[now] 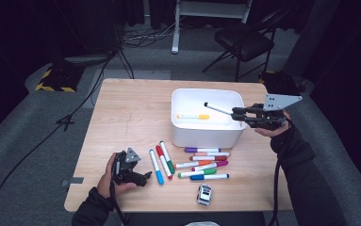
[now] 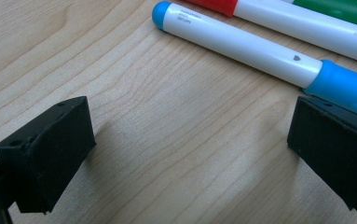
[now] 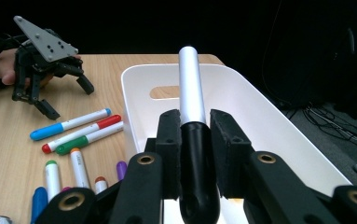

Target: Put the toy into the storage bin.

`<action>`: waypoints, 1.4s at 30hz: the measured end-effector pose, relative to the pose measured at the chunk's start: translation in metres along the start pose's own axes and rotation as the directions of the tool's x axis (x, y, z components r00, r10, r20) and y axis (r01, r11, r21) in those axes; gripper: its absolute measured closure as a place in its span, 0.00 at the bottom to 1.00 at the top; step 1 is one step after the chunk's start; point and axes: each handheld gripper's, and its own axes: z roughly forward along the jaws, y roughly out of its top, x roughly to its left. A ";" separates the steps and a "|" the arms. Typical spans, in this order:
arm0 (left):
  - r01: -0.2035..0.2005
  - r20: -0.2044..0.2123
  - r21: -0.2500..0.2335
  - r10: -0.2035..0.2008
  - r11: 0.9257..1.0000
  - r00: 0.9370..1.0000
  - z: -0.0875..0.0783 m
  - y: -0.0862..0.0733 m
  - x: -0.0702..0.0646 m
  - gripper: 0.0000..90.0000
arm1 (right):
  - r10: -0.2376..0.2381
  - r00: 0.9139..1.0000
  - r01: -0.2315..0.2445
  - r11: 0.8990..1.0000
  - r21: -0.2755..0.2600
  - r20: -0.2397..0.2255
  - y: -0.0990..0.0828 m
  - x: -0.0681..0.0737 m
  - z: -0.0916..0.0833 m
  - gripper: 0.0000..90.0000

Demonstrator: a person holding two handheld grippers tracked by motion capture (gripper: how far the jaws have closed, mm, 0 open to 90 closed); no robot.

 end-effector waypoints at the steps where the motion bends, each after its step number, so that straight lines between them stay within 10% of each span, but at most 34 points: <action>1: -0.001 0.000 -0.001 0.001 1.000 1.000 0.000 0.000 0.000 0.01 | 0.008 1.000 -0.008 1.000 0.016 0.005 -0.001 -0.003 0.004 0.83; 21: 0.016 0.015 0.008 -0.016 1.000 1.000 -0.001 -0.001 -0.001 0.01 | 0.059 0.998 -0.060 0.991 0.116 0.009 -0.012 -0.021 0.038 0.83; 42: 0.013 0.015 0.008 -0.013 1.000 1.000 -0.001 -0.001 -0.001 0.01 | 0.106 0.992 -0.113 0.985 0.127 0.063 -0.022 -0.022 0.034 0.76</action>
